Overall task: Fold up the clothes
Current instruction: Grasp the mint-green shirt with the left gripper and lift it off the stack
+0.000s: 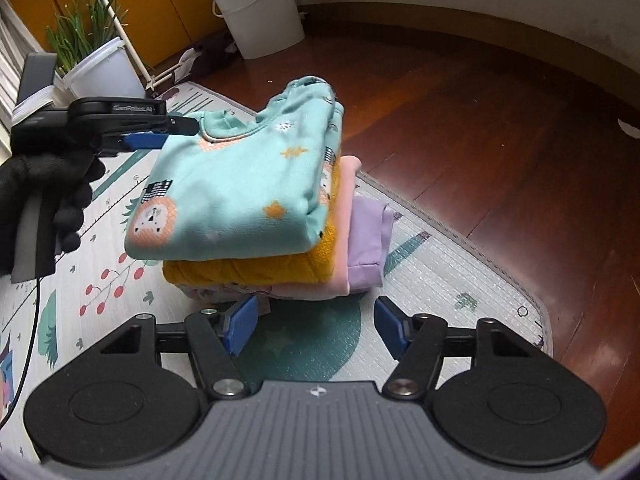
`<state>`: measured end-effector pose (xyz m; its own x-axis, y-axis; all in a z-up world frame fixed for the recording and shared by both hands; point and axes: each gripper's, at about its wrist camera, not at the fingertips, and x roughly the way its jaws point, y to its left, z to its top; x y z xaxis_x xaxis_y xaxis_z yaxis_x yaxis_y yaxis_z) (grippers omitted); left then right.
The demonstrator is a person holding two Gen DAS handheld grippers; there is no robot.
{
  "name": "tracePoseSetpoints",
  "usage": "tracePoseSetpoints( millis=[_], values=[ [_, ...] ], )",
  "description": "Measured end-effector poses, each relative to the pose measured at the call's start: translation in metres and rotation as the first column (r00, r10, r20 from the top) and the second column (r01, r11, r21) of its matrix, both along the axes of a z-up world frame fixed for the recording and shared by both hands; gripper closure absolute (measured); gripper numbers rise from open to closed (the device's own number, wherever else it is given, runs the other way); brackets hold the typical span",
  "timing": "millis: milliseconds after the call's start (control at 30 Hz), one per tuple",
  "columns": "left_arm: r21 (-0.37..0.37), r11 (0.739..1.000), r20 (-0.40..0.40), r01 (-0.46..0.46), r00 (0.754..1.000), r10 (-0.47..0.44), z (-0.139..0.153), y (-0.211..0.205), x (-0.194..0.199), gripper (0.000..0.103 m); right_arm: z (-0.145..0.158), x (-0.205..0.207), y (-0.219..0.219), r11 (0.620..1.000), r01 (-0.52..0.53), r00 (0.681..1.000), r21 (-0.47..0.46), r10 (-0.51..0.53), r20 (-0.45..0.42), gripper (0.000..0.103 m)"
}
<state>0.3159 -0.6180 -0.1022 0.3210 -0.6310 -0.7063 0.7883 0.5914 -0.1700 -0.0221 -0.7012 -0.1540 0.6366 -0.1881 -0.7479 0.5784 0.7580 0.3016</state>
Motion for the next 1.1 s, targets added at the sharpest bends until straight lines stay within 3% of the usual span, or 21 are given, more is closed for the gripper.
tracePoseSetpoints(
  millis=[100,167,233,300,400,467,567,600,667,767,833,867,933,967,1033,1100],
  values=[
    [-0.028,0.998,0.085,0.055,0.995,-0.052,0.027,0.012,-0.021,0.099,0.001,-0.002,-0.001,1.0,0.006,1.0,0.01,-0.006,0.011,0.038],
    [-0.113,0.989,0.14,0.093,0.987,-0.077,0.069,0.039,-0.046,0.1,0.005,-0.005,0.0,1.0,0.011,1.0,0.011,-0.011,0.027,0.038],
    [-0.245,0.963,0.191,0.112,0.979,-0.065,0.126,0.079,-0.076,0.1,0.014,-0.007,0.002,1.0,0.015,0.999,0.015,-0.016,0.049,0.038],
    [-0.338,0.933,0.249,0.119,0.968,-0.033,0.175,0.12,-0.106,0.1,0.032,-0.007,0.006,1.0,0.006,0.997,0.002,-0.006,0.074,0.038],
    [-0.402,0.909,0.327,0.113,0.944,0.027,0.246,0.183,-0.145,0.1,0.076,-0.002,0.016,0.998,-0.048,0.991,-0.039,0.052,0.122,0.038],
    [-0.42,0.897,0.413,0.136,0.909,0.055,0.291,0.228,-0.171,0.1,0.115,0.002,0.025,0.993,-0.094,0.98,-0.075,0.106,0.167,0.038],
    [-0.279,0.953,0.512,0.119,0.858,0.043,0.334,0.276,-0.196,0.1,0.186,0.015,0.045,0.972,-0.189,0.949,-0.138,0.217,0.231,0.038],
    [-0.257,0.96,0.529,0.107,0.847,0.047,0.346,0.293,-0.204,0.1,0.211,0.02,0.055,0.961,-0.229,0.931,-0.153,0.262,0.252,0.038],
    [-0.17,0.982,0.603,0.082,0.797,0.038,0.363,0.324,-0.223,0.1,0.256,0.031,0.076,0.936,-0.305,0.892,-0.176,0.345,0.291,0.038],
    [-0.045,0.999,0.638,0.012,0.769,0.019,0.371,0.37,-0.24,0.1,0.316,0.05,0.112,0.899,-0.401,0.838,-0.178,0.438,0.326,0.038],
    [0.057,0.998,0.667,-0.038,0.745,-0.01,0.366,0.398,-0.253,0.1,0.349,0.066,0.14,0.879,-0.446,0.814,-0.168,0.476,0.331,0.037],
    [0.132,0.989,0.695,-0.063,0.717,-0.047,0.356,0.41,-0.26,0.1,0.36,0.074,0.153,0.87,-0.472,0.801,-0.145,0.491,0.343,0.034],
    [0.305,0.944,0.752,-0.125,0.64,-0.158,0.328,0.433,-0.276,0.1,0.371,0.091,0.183,0.838,-0.54,0.761,-0.072,0.523,0.383,0.025],
    [0.352,0.924,0.754,-0.152,0.631,-0.184,0.317,0.446,-0.28,0.099,0.37,0.097,0.198,0.829,-0.558,0.754,-0.042,0.527,0.392,0.02],
    [0.268,0.932,0.763,-0.242,0.645,-0.052,0.316,0.491,-0.28,0.099,0.358,0.109,0.228,0.82,-0.571,0.76,0.026,0.517,0.394,0.02],
    [0.183,0.93,0.784,-0.318,0.619,0.057,0.312,0.527,-0.278,0.099,0.332,0.12,0.252,0.795,-0.595,0.768,0.118,0.52,0.374,0.02]
  ],
)
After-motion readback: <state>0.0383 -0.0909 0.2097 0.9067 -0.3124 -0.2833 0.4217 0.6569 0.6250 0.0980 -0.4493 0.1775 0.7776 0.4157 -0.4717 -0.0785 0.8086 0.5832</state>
